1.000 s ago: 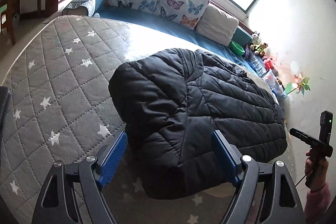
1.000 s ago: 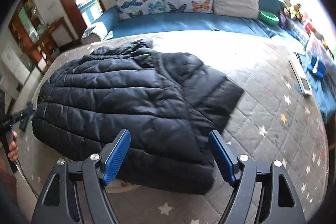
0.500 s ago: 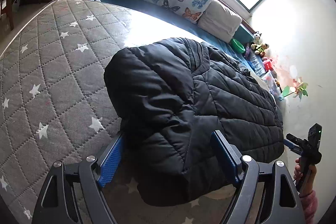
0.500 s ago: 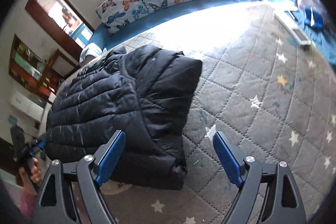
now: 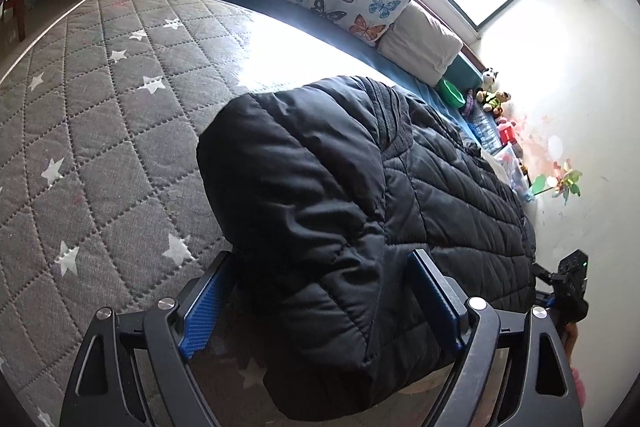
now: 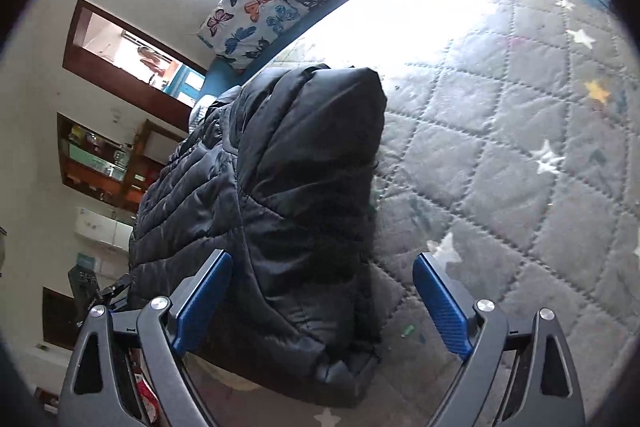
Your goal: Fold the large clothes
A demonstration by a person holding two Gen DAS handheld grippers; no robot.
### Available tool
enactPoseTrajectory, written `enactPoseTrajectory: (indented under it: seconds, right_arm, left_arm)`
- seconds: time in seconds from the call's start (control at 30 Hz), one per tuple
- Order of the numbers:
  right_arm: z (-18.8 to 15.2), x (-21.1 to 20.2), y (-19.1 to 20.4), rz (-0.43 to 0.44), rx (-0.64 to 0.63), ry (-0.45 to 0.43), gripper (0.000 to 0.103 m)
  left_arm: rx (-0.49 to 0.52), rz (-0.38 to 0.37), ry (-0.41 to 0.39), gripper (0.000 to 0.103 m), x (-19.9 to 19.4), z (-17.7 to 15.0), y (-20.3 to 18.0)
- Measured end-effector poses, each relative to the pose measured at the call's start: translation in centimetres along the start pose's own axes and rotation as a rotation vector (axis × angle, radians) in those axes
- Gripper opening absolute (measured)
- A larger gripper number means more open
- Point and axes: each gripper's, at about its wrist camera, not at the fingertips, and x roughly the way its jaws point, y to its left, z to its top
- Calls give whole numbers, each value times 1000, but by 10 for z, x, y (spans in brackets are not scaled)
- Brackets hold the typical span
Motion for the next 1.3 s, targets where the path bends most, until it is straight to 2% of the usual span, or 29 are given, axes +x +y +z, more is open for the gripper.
enactPoseTrajectory:
  seconds: [0.07,0.17,0.5,0.73,0.83,1.07,1.13,1.17,1.23,1.3]
  right_arm:
    - [2,6,1,12,1,18,103]
    - [4,14,1,22,0,33,103]
    - [14,22,4,30,-44,98,103]
    - [16,32,11,35,-95,182,103]
    - [20,37,16,21,-101,199,103]
    - [15,32,17,6,-109,182,103]
    - [11,26,18,8,-109,159,103]
    - [10,22,19,4,-114,146,102]
    - [7,13,24,-9,-137,110,89]
    - [3,-2,30,-19,-170,73,69]
  left_arm:
    - [-11,-10,2,92,2,5,5]
    - [-17,-20,16,103,7,8,8]
    - [-73,-117,77,103,37,15,18]
    - [-90,-163,156,103,61,23,11]
    - [-129,-205,197,103,70,28,14]
    - [-80,-153,195,103,76,28,-2]
    - [-62,-135,170,98,72,27,-7]
    - [-57,-129,159,92,68,24,-8]
    - [-23,-98,121,83,60,23,-19]
    - [24,-63,92,71,52,21,-32]
